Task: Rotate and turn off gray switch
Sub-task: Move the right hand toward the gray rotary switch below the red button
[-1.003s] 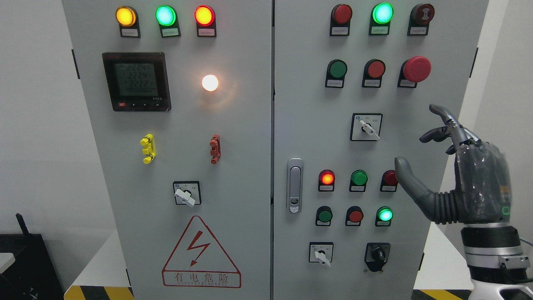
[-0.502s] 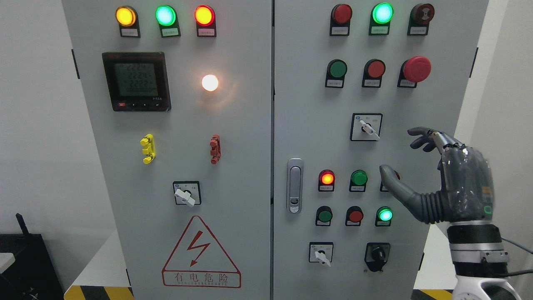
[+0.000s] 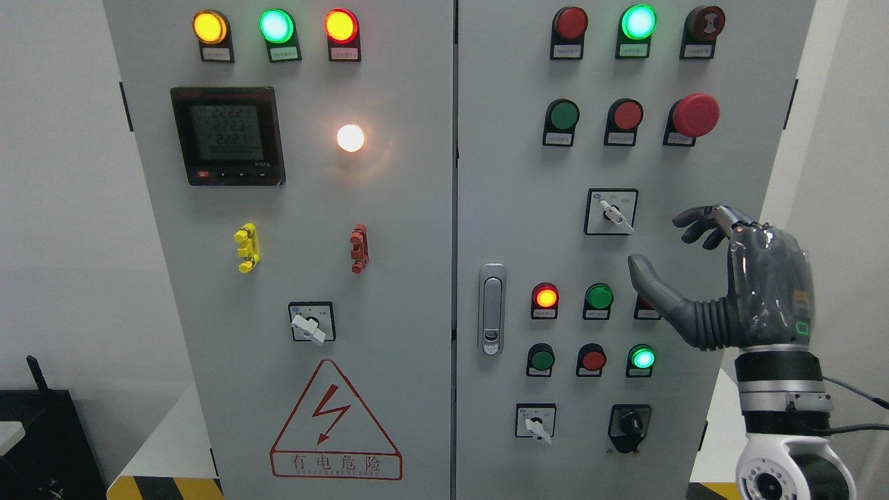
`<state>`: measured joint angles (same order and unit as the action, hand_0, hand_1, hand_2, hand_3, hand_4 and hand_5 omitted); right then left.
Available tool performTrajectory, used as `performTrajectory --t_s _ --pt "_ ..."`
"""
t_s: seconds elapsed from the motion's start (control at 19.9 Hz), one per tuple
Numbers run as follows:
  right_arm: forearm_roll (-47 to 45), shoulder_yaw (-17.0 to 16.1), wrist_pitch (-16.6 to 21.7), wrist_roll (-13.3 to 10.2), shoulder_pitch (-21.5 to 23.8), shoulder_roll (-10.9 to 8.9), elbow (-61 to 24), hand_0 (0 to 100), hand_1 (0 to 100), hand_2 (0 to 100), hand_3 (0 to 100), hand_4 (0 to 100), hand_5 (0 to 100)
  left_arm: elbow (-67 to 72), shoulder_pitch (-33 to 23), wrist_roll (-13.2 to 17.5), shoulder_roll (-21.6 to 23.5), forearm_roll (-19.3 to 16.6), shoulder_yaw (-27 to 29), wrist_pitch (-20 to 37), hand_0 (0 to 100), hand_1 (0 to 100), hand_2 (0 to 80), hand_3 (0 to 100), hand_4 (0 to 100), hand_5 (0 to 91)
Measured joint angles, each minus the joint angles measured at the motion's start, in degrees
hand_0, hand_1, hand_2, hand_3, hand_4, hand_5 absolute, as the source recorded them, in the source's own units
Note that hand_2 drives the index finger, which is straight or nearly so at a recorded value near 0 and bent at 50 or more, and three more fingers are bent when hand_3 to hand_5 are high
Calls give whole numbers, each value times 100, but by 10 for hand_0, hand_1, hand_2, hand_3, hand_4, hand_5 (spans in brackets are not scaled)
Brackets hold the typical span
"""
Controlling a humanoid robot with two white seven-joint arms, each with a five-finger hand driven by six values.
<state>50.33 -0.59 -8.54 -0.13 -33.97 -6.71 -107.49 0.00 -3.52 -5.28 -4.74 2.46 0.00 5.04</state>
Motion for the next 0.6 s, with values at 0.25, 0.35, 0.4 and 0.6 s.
performTrajectory --t_s 0.25,0.35,0.4,0.6 --pt "13 79 -68 -1 -104 28 79 48 385 496 803 825 983 0 0 15 0 0 0 0 120 389 0 0 0 0" --pt "16 119 -77 -2 -132 37 101 47 389 498 824 841 988 0 0 22 0 0 0 0 120 389 0 0 0 0" --pt "16 137 -80 -2 -146 42 111 45 394 497 829 845 988 0 0 22 0 0 0 0 120 389 0 0 0 0" --pt "43 197 -84 -2 -195 79 150 43 403 513 833 847 991 0 0 8 0 0 0 0 120 389 0 0 0 0"
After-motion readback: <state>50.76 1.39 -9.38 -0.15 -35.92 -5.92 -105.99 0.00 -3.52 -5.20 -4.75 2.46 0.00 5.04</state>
